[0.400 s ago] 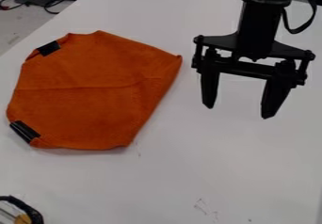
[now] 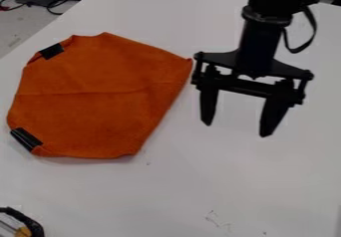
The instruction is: Fold cloth from right to left.
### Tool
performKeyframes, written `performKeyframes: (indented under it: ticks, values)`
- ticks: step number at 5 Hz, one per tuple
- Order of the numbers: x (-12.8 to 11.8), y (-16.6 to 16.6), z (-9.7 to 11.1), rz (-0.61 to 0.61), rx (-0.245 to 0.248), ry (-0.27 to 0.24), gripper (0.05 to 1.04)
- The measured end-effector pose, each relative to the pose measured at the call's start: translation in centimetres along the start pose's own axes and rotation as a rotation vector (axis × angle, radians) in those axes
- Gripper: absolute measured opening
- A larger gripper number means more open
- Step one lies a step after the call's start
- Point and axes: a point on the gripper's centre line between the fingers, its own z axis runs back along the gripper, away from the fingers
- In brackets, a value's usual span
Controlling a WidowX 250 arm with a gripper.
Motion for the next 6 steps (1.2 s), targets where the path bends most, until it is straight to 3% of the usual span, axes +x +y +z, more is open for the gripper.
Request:
performKeyframes:
  ticks: [2, 3, 4, 6]
  values:
    - [4.5, 6.0, -1.6, 0.060, -0.023, -0.070, 0.998]
    - [7.2, 8.5, -4.1, 0.028, -0.014, -0.092, 0.998]
    - [8.4, 9.8, -6.3, -0.001, 0.016, -0.083, 0.998]
    - [10.3, 10.0, -9.9, -0.003, 0.008, -0.063, 0.998]
